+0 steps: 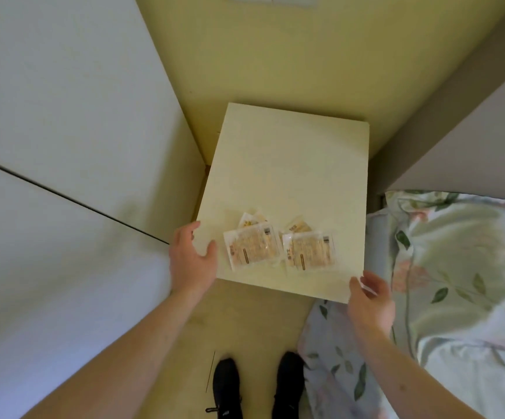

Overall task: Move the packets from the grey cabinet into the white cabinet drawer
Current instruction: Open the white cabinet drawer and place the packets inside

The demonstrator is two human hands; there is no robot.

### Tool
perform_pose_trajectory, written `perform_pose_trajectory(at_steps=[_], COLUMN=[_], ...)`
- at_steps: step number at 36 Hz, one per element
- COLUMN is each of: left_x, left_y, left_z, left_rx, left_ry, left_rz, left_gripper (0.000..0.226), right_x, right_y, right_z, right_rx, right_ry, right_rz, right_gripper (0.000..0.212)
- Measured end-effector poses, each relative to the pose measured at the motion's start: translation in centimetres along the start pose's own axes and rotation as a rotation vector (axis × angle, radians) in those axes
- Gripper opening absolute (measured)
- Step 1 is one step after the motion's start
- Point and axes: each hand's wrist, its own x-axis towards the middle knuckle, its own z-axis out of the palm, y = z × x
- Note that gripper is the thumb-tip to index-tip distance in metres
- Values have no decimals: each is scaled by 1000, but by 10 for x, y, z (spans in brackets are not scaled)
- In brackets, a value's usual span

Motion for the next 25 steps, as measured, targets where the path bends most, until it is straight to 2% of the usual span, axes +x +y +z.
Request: perform_pose_trajectory(at_steps=[2, 4, 6, 8, 9, 11, 16, 21, 25], left_x=[-8, -12, -13, -12, -9, -2, 4, 0, -10], left_y=[-19, -40, -55, -62, -65, -69, -74, -83, -85], left_z=[-16, -28, -33, -30, -25, -14, 2, 1, -3], left_rx=[-49, -96, -123, -101, -82, -58, -139, -149, -90], left_ry=[115, 144, 8, -224, -319, -409, -311, -319, -334], left_rz=[-119, -245, -354, -420, -433, -432, -430, -395, -365], left_gripper=[49, 50, 56, 64, 68, 72, 66, 71, 72], right_x=[-3, -5, -3, -1, 1, 5, 16, 21, 10], right_y=[18, 32, 47, 57, 60, 66, 79, 83, 82], right_z=[-9, -12, -10, -1, 3, 11, 17, 11, 5], right_rx=[5, 6, -40, -140, -179, -186, -93, -173, -258], right_ry=[54, 26, -71, -205, -252, -285, -255, -305, -314], right_rz=[35, 84, 126, 118, 113, 120, 129, 105, 88], right_gripper=[37, 44, 51, 57, 61, 69, 68, 59, 64])
